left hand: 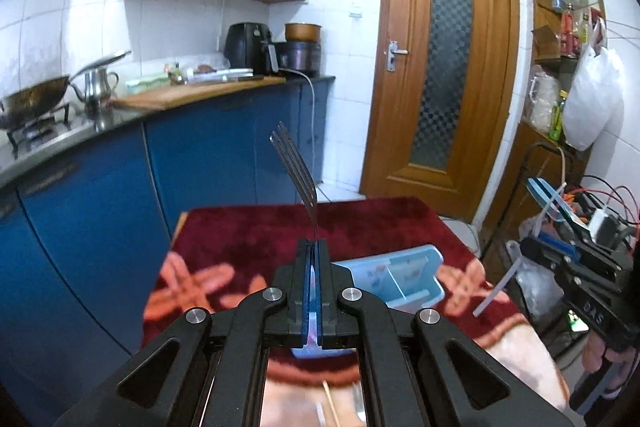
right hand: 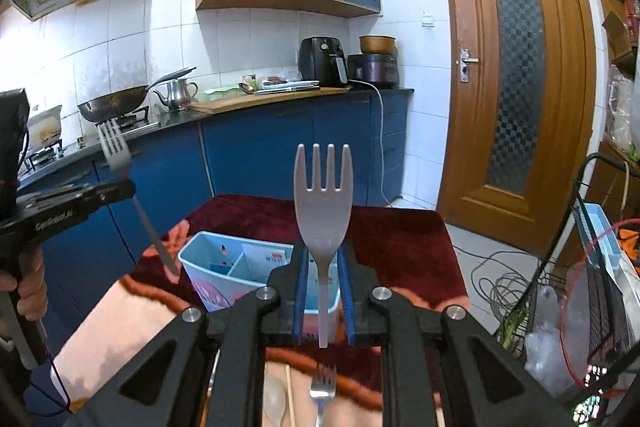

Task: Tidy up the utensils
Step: 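Lift both forks and carry them over the light-blue box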

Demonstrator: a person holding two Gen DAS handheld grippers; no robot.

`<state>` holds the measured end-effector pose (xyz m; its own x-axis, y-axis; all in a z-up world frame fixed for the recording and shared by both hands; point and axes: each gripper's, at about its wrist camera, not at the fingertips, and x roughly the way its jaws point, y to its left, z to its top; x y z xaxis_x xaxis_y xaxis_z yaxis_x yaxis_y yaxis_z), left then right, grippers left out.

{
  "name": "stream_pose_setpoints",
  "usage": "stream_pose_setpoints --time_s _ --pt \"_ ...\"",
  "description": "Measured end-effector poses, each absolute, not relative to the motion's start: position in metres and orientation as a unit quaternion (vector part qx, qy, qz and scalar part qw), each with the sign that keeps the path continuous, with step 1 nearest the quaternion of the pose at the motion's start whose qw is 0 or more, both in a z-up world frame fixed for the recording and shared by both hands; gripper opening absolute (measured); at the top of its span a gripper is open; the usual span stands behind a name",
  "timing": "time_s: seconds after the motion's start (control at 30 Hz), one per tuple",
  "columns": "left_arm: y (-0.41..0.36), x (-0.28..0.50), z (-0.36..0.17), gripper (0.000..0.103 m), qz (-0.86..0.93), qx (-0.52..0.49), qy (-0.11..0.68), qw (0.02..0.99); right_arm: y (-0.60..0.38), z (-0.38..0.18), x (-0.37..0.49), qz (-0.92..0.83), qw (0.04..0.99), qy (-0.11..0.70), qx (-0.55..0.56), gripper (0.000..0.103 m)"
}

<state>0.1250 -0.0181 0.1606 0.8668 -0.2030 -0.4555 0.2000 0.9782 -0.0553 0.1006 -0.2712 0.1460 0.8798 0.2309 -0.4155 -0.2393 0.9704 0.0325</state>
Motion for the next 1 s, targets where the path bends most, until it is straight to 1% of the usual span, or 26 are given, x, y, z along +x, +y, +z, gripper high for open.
stream_pose_setpoints --time_s 0.2,0.57,0.87,1.0 --pt "-0.022 0.156 0.156 0.001 -0.095 0.012 0.252 0.963 -0.265 0.142 0.13 0.132 0.965 0.226 -0.006 0.017" --pt "-0.02 0.206 0.109 0.001 -0.109 0.005 0.304 0.946 -0.256 0.114 0.185 0.139 0.95 0.279 -0.012 0.017" --pt "-0.021 0.224 0.086 0.001 -0.138 0.004 0.317 0.938 -0.261 0.121 0.205 0.13 0.957 0.259 0.01 0.016" --pt "-0.024 0.229 0.081 0.001 -0.158 0.009 0.318 0.935 -0.26 0.114 0.211 0.118 0.958 0.261 0.012 0.016"
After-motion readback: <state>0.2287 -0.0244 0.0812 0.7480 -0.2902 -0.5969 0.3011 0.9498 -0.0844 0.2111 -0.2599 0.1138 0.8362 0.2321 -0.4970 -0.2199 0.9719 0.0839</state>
